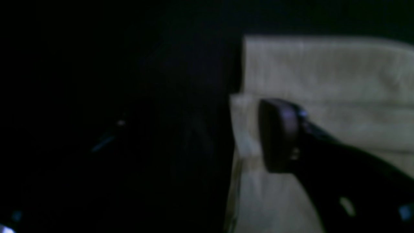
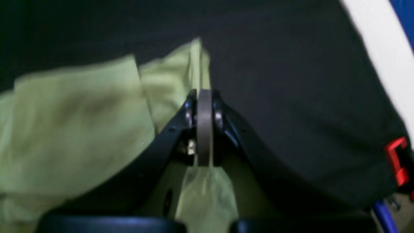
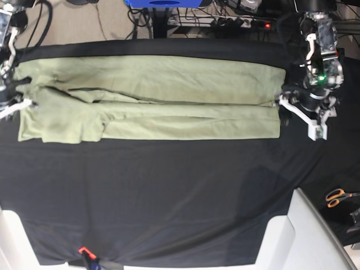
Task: Fold the T-shirt properly
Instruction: 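Open both grippers and release the folded strip, then grasp the strip end nearest the left gripper with the left gripper, then fold the grasped end over toward the strip's middle, then release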
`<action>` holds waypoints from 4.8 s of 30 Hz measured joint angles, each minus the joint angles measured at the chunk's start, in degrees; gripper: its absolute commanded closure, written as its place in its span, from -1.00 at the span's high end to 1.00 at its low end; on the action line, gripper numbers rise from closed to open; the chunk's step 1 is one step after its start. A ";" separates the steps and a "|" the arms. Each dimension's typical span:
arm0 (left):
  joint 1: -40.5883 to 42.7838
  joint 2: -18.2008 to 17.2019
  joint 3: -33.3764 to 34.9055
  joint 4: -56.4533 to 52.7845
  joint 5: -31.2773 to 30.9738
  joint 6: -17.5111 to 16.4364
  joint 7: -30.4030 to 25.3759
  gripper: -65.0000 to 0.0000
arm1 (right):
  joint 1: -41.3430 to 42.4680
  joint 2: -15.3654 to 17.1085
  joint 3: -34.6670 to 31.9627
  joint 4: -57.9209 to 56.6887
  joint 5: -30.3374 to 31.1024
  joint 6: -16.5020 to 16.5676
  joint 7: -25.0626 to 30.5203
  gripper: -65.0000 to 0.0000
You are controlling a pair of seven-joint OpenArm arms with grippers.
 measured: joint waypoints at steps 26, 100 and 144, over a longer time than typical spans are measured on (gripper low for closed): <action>-5.95 -0.55 -7.37 -29.00 -23.78 -24.81 -2.71 0.71 | -5.92 -0.76 0.00 2.25 -0.09 0.15 0.28 -1.00; 2.23 18.84 26.51 -3.28 27.61 -1.79 -8.46 -1.00 | -7.52 -1.64 0.28 2.60 -0.11 0.07 0.31 -1.00; 2.34 8.76 28.98 3.85 15.15 3.58 0.20 -1.00 | -6.86 -1.70 0.24 2.60 0.07 0.04 0.22 -0.98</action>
